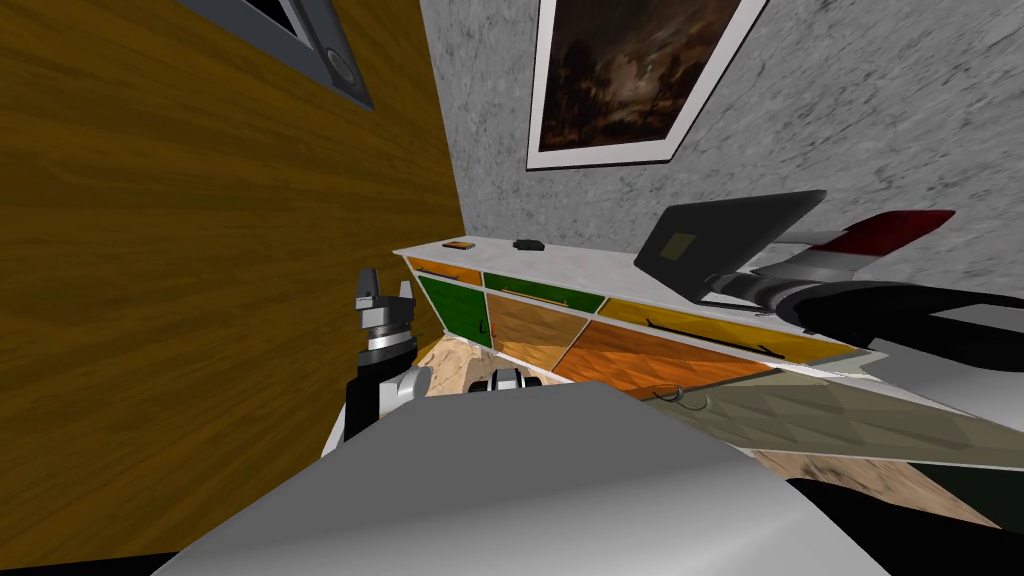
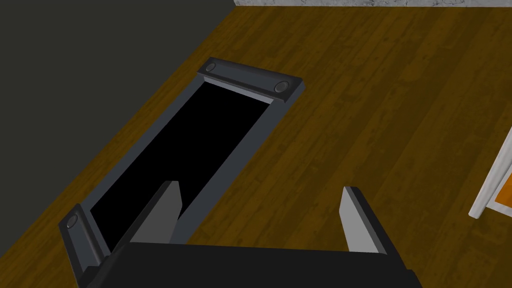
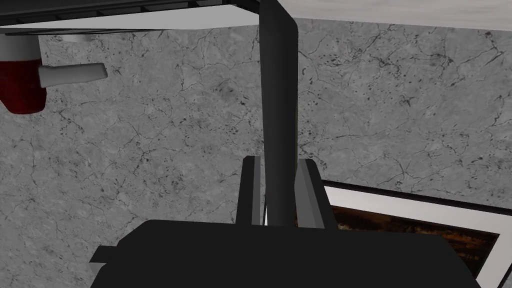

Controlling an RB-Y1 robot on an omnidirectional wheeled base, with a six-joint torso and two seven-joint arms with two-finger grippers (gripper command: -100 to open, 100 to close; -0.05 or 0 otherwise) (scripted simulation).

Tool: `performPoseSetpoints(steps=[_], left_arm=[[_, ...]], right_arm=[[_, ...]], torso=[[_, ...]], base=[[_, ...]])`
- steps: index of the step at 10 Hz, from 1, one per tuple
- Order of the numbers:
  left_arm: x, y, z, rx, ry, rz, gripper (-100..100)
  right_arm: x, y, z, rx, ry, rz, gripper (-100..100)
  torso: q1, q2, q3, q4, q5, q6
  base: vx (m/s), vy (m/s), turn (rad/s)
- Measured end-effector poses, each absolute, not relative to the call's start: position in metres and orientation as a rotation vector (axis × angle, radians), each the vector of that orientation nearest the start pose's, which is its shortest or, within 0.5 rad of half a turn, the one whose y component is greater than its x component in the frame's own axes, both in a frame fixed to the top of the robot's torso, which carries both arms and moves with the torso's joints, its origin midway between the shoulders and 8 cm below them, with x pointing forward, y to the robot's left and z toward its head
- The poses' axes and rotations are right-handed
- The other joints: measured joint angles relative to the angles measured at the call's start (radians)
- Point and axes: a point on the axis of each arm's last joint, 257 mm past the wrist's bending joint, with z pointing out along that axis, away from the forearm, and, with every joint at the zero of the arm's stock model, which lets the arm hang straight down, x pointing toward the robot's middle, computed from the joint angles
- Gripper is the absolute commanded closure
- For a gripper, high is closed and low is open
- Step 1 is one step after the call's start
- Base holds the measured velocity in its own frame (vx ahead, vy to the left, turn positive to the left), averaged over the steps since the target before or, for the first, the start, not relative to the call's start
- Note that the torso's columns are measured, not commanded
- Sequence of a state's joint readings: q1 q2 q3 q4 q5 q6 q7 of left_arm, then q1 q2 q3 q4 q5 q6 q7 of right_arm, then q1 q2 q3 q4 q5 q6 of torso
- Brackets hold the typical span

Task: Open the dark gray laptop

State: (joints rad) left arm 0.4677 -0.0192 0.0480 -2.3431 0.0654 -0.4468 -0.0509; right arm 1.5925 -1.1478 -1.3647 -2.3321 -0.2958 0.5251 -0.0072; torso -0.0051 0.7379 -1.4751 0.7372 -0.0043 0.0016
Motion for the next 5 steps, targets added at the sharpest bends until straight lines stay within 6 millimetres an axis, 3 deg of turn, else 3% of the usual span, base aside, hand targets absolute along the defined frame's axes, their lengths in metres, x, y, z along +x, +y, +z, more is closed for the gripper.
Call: performPoseSetpoints(steps=[5], left_arm=[[0.3367,0.299,0.0534,-0.655,0.539,-1.27,0]], right_arm=[[0.2953,-0.6077,0.0694,0.633,1.662,-0.29,100]], torso=[[-0.001,-0.002,-0.001,-0.002,-0.002,-0.002]], base=[[-0.014,-0.042,0.006]])
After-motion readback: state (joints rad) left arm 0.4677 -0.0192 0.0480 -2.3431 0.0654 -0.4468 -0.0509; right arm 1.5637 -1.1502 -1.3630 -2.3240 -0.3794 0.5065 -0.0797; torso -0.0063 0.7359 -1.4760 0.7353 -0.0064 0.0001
